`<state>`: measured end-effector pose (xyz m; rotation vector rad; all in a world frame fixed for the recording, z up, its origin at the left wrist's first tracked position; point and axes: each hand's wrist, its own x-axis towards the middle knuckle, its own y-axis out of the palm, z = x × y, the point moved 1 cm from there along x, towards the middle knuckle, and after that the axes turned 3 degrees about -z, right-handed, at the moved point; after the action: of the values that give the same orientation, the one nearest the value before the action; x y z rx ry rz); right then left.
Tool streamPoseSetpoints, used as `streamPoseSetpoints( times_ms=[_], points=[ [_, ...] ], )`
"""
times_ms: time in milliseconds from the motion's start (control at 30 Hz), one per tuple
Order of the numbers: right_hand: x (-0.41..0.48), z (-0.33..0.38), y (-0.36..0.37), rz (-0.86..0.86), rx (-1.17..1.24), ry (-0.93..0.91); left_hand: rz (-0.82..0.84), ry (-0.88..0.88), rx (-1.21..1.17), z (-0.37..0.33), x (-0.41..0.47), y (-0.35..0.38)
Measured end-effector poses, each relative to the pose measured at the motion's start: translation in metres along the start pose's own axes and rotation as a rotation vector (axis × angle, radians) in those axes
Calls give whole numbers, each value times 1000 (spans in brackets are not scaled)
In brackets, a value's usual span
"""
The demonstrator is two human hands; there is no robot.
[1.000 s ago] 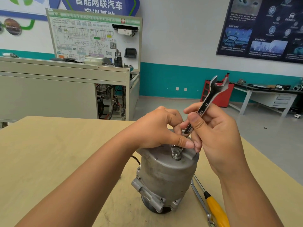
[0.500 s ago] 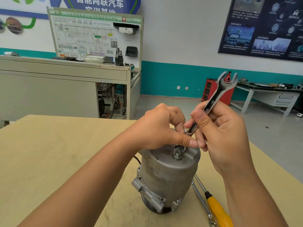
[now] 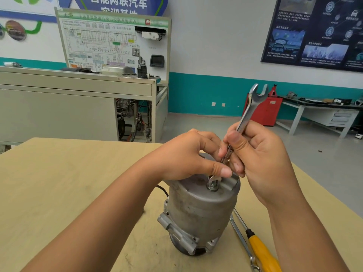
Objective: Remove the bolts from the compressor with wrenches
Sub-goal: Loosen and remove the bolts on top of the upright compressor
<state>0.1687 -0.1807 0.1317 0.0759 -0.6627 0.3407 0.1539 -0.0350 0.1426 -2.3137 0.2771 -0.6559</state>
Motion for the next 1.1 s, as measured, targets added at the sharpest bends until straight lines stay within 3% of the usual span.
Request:
streamPoseSetpoints(
  times_ms=[200, 433, 600, 967, 1100],
  points=[
    [9, 2, 2, 198, 34, 52, 11, -30, -47, 6, 0, -4],
    [13, 5, 13, 210, -227, -37, -104, 15, -62, 11, -3, 1],
    [5, 10, 12, 188, -172, -81, -153, -14, -10, 10, -8, 3],
    [-1, 4, 12, 188, -18, 27, 59, -12, -141, 3, -7, -7],
    [-3, 3, 12, 241, 137, 49, 56, 11, -120, 2, -6, -8]
  ],
)
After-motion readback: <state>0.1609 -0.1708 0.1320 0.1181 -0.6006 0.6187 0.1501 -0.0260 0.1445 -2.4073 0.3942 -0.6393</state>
